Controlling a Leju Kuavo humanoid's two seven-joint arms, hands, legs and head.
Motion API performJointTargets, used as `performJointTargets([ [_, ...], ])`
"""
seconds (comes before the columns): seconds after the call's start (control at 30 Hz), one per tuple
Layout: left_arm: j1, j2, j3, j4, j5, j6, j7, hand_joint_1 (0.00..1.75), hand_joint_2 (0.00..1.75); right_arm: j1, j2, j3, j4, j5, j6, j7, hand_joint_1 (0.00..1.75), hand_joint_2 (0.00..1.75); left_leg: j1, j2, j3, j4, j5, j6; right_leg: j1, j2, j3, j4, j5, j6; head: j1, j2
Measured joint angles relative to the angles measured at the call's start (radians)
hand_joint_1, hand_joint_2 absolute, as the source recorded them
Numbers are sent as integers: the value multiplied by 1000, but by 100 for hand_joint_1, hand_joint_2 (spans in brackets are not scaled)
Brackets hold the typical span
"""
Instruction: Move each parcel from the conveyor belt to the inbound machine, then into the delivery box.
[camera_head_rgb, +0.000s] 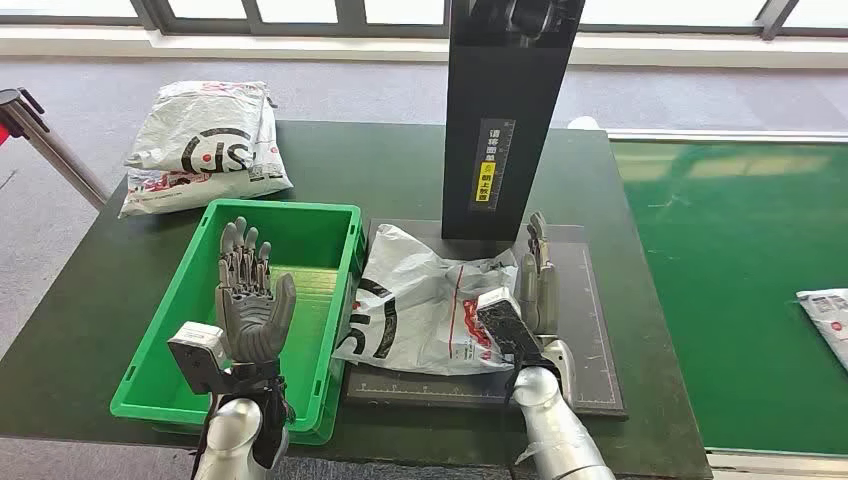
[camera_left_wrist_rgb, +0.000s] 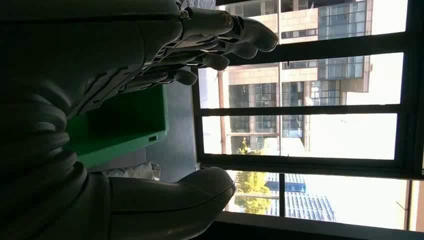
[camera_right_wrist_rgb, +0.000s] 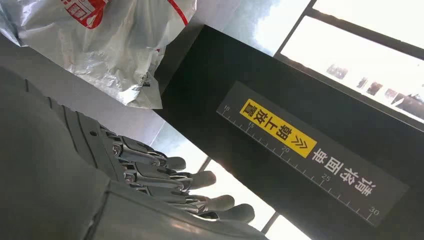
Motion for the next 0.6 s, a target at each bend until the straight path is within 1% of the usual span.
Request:
performJointTargets([
  [0.03,0,0,0,0,0,1,0,0,175,2,0,0,-6,-15,-16,-7,0,58,0,0,0,0,0,0,0,0,0,0,0,0,0,0],
  [0.07,0,0,0,0,0,1,0,0,175,7,0,0,-17,-34,-41,-16,0,87,0,0,0,0,0,0,0,0,0,0,0,0,0,0],
  [0.13,-1,0,-1,0,0,6,0,0,175,32,1,-1,-88,-95,-149,-46,0,175,0,-2,0,0,0,0,0,-1,0,0,0,0,0,0],
  [0.2,-4,1,-13,2,-8,22,0,0,175,65,9,-13,-216,-108,-241,-61,0,175,0,-2,-1,0,0,0,0,-1,-1,0,0,0,0,0],
  [0.23,-8,2,-27,6,-17,34,0,0,175,78,15,-25,-287,-99,-262,-64,0,175,-1,-1,-1,0,0,0,-1,-1,-2,0,0,0,0,0],
  [0.3,-23,4,-79,31,-53,68,0,0,175,93,29,-62,-418,-90,-272,-68,0,175,-1,-1,-1,1,0,0,-1,0,-2,-1,0,0,0,0],
  [0.37,-51,7,-151,83,-108,111,0,0,175,100,36,-104,-520,-91,-274,-69,0,175,-2,-2,0,1,-1,1,-2,-1,-1,-1,0,0,0,0],
  [0.47,-129,5,-259,208,-187,162,4,0,175,110,40,-150,-622,-93,-275,-69,0,175,-4,-2,3,0,-1,2,-3,-2,2,-2,0,1,0,0],
  [0.5,-163,0,-290,264,-216,176,17,0,175,113,40,-160,-645,-94,-275,-69,0,175,-4,-2,4,0,-2,2,-4,-2,3,-2,0,2,0,0],
  [0.53,-197,-6,-323,328,-254,193,49,0,175,116,40,-167,-662,-96,-275,-69,0,175,-4,-1,4,0,-2,3,-4,-1,3,-2,1,3,0,0],
  [0.6,-253,-18,-393,447,-328,232,140,0,175,119,40,-174,-681,-100,-274,-69,0,175,-4,3,4,1,-1,3,-4,2,2,-2,3,3,0,0],
])
